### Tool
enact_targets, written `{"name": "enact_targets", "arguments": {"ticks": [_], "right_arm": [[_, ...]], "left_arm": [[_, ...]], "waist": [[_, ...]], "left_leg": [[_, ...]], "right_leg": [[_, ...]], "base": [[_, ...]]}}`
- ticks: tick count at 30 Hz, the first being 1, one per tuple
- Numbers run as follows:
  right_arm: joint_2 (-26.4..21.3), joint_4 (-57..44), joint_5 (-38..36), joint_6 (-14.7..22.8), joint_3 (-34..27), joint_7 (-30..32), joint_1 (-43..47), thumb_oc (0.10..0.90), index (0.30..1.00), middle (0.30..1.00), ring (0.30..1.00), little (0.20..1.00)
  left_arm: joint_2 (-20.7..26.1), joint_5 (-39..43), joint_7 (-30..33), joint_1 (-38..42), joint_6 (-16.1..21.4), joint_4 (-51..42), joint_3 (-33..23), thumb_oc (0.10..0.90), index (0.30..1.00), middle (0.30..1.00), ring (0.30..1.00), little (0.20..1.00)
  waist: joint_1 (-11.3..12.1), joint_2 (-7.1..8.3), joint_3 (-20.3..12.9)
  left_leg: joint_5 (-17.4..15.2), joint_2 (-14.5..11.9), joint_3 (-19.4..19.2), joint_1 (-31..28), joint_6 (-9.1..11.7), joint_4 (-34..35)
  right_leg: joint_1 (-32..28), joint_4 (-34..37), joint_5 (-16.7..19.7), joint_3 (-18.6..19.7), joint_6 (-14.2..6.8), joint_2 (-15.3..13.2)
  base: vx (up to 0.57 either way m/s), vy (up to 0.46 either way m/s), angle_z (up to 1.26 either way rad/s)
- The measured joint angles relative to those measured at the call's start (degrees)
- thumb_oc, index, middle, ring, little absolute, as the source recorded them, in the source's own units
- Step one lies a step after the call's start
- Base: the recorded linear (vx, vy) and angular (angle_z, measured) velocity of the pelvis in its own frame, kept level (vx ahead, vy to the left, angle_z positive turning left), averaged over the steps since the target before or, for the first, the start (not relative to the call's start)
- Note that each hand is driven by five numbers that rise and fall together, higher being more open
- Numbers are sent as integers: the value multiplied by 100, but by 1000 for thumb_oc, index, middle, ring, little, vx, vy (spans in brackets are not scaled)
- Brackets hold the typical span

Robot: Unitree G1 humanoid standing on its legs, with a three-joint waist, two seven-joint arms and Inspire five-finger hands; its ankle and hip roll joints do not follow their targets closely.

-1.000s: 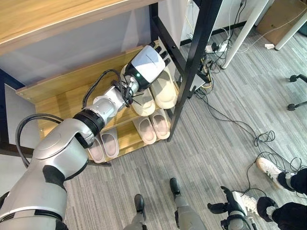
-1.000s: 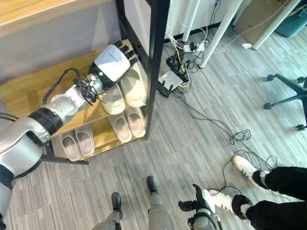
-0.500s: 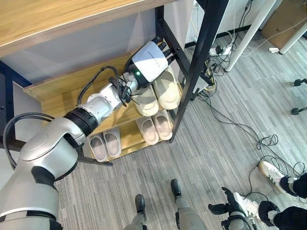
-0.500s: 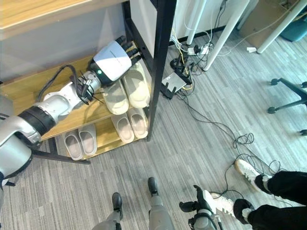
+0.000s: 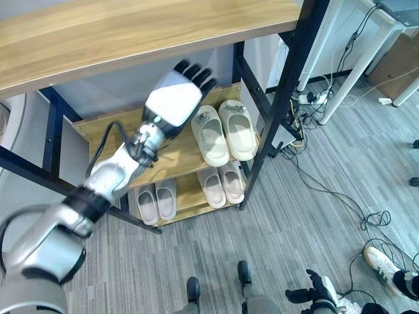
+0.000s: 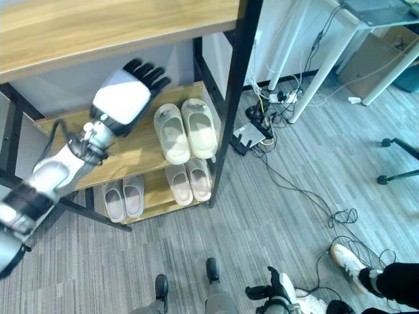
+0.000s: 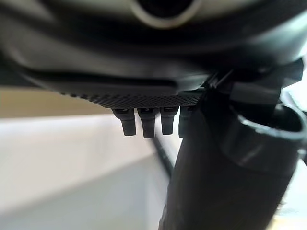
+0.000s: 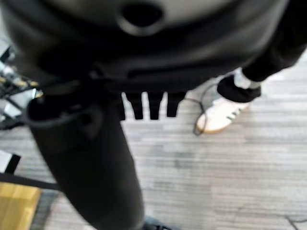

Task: Arrange the slippers neatly on the shoe rack.

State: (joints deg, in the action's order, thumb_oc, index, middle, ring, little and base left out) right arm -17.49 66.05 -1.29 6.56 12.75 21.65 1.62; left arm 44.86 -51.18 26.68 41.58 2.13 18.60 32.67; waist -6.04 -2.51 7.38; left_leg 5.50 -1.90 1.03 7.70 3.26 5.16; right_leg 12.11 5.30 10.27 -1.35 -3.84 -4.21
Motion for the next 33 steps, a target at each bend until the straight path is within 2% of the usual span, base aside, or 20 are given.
{"name": "enact_targets", "arguments": {"ticks": [1,4,6,8,9,11,14,19,21,22,23,26,28,29,31,33], "right_arm": [[88,-13,0,-15,-94,-7,-15,800,900,900,900,900],[250,-15,66,-148,-124,-26,-58,800,900,900,900,900],[318,-8,209,-209,-156,-55,-161,800,900,900,900,900],[336,4,324,-255,-216,-72,-302,800,900,900,900,900],[337,24,344,-266,-223,-89,-431,800,900,900,900,900],[338,110,347,-306,-323,-158,-483,800,900,900,900,900],[302,101,346,-333,-474,-159,-499,800,900,900,900,900],[299,110,342,-329,-472,-170,-673,800,900,900,900,900],[302,97,304,-298,-470,-294,-771,800,900,900,900,900],[304,101,264,-274,-471,-319,-806,800,900,900,900,900],[288,101,177,-250,-480,-381,-856,800,900,900,900,900],[294,127,-168,-201,-553,-614,-1011,800,900,900,900,900],[300,285,-420,-167,-552,-770,-981,800,900,900,900,900],[312,374,-595,-173,-552,-872,-979,800,900,900,900,900],[321,420,-788,-171,-552,-996,-1026,800,900,900,900,900],[328,606,-838,-192,-524,-1098,-981,800,900,900,900,900]], "left_arm": [[-273,445,12,-1000,186,-329,-897,800,900,900,900,900],[-840,1577,-14,-2619,451,-682,-1982,800,900,900,900,900],[-1278,2760,-195,-3945,628,-877,-2627,800,900,900,900,900],[-1609,3702,-369,-4752,763,-873,-2918,800,900,900,900,900],[-1795,4203,-418,-5174,755,-846,-2914,800,900,900,900,900],[-1814,4880,-729,-5633,766,-806,-2868,800,900,900,900,900],[-1814,5586,-1231,-6176,771,-746,-2770,800,900,900,900,900],[-1827,6029,-1852,-6338,867,-219,-2242,800,900,900,900,900],[-1893,6121,-2178,-6287,874,497,-2030,800,900,900,900,900],[-1964,6200,-2252,-6266,883,753,-2016,800,900,900,900,900],[-2203,6250,-2260,-6076,892,1450,-2027,800,900,900,900,900],[-2913,6469,-2321,-5552,674,3435,-2376,800,900,900,900,900],[-3157,6486,-2342,-5306,662,4492,-2745,800,900,900,900,900],[-3211,6543,-2292,-5213,524,4959,-2880,800,900,900,900,900],[-3201,6576,-2225,-5261,470,5196,-2949,800,900,900,900,900],[-3224,6472,-2184,-5152,488,5708,-3246,800,900,900,900,900]], "waist": [[32,29,-7],[120,89,-40],[260,128,-99],[395,138,-240],[536,167,-365],[694,193,-426],[760,198,-465],[795,98,-706],[673,32,-894],[670,57,-909],[660,-20,-955],[589,-36,-981],[533,-3,-985],[518,40,-1009],[522,86,-1012],[538,142,-1005]], "left_leg": [[-24,-15,-11,-101,16,1],[-59,-23,18,-300,18,1],[-108,-13,50,-497,-1,2],[-154,9,143,-563,-12,9],[-182,20,168,-581,-1,6],[-192,31,210,-650,-14,11],[-190,48,295,-741,-16,24],[-224,24,357,-852,-62,31],[-227,-10,437,-884,-64,32],[-228,-25,437,-884,-63,31],[-227,-39,439,-907,-63,31],[-229,-76,478,-952,-59,31],[-229,-104,482,-947,-59,30],[-229,-125,483,-945,-59,30],[-229,-154,487,-941,-59,31],[-230,-175,487,-943,-59,31]], "right_leg": [[-100,1,-27,4,0,1],[-313,5,-94,-39,6,2],[-535,16,-177,-70,-44,-5],[-649,42,-266,-161,-58,-17],[-687,42,-287,-164,-65,-27],[-772,42,-299,-186,-67,-36],[-917,42,-301,-302,-69,-61],[-1094,43,-329,-359,-52,-39],[-1163,43,-388,-457,-5,-31],[-1162,43,-391,-462,-1,-19],[-1187,44,-390,-468,0,-10],[-1258,44,-408,-511,26,20],[-1262,44,-410,-527,31,47],[-1259,44,-422,-532,49,66],[-1256,43,-426,-545,59,94],[-1277,44,-430,-596,69,102]], "base": [[0,0,0],[3,4,7],[10,5,10],[-4,-11,24],[-4,-17,18],[-13,-15,13],[-28,-17,14],[-20,-21,7],[-25,-10,16],[-28,-3,7],[0,0,0],[-10,-6,6],[-1,-5,3],[0,0,0],[23,1,2],[46,5,8]]}}
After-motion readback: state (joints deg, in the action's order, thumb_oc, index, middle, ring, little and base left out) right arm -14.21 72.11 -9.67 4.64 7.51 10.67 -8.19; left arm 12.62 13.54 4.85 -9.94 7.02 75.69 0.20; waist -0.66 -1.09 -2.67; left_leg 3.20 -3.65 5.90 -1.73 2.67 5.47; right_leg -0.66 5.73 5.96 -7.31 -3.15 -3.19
